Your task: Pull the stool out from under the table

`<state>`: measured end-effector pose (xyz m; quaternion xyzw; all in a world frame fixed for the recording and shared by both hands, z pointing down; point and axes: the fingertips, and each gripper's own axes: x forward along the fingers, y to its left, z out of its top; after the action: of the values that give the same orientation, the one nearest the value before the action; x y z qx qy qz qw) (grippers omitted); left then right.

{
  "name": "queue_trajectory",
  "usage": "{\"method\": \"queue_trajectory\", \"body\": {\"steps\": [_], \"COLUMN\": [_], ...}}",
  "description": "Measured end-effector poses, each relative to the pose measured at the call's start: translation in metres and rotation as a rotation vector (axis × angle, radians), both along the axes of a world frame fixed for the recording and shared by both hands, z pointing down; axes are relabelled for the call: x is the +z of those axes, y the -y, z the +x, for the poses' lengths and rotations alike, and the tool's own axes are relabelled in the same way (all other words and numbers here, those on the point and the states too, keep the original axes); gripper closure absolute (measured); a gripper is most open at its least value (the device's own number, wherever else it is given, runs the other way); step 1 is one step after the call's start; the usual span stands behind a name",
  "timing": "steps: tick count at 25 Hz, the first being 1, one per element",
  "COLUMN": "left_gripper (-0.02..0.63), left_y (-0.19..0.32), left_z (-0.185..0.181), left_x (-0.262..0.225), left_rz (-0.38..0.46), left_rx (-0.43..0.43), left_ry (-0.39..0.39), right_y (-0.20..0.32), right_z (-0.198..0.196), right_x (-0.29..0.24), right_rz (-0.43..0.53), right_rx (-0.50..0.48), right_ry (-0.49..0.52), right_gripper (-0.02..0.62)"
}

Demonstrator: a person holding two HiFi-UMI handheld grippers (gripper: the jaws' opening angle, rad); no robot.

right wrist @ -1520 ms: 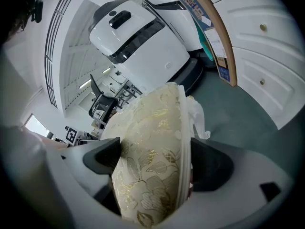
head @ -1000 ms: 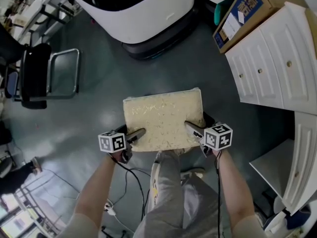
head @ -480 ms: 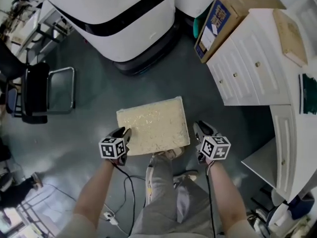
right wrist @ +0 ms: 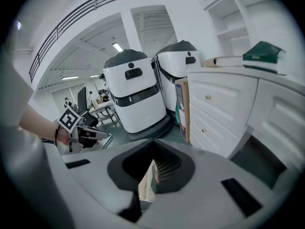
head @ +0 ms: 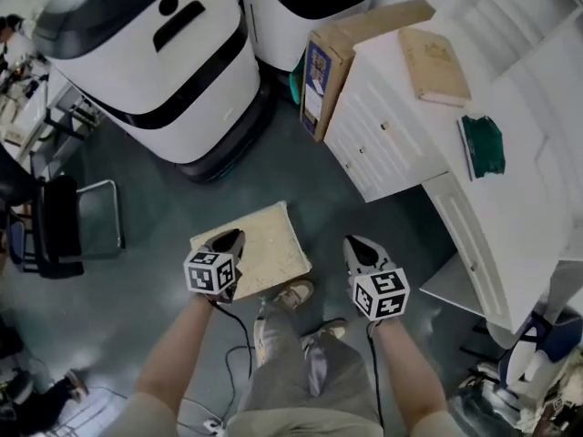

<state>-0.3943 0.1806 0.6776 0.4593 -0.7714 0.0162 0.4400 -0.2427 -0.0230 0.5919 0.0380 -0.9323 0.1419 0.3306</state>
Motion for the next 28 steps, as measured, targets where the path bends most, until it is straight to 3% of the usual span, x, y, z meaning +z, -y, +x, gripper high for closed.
{"method": "queue_trajectory", "body": {"steps": [4,7,10,17,24,28], "left_gripper": [0.56,0.563,0.563,0.563,0.563,0.563], "left_y": [0.064,0.109,0.147,0.209,0.248,0.264], "left_z": [0.01,0.028,0.053,0.116,0.186,0.22], "left_x": [-0.082,-0.136,-0.189,-0.304,-0.404,-0.452], "left_rz": [0.165,0.198,0.259,0.353,0.51,0.562], "left_rx": [0.033,0.155,0.27,0.519,0.634,0.666], "left_ry": [0.018,0.082,0.098,0.19,0.206,0.298], "right_y": [0.02,0.035,0.049,0.078,0.094,0.1], "right_z": [0.03,0.053,0.077,0.138,0.213,0.256], "right_x": [-0.062,-0.113,-0.165,-0.275,-0.368,-0.412], "right_rz": [0.021,0.037,0.059,0.12,0.199,0.216], "right_rx": [0.082,0.157,0.234,0.393,0.497,0.574], "right_ry": [0.007,0.068,0.129,0.255,0.398,0.454], "right_gripper": [0.574,0.574,0.574,0.574,0.574,0.574]}}
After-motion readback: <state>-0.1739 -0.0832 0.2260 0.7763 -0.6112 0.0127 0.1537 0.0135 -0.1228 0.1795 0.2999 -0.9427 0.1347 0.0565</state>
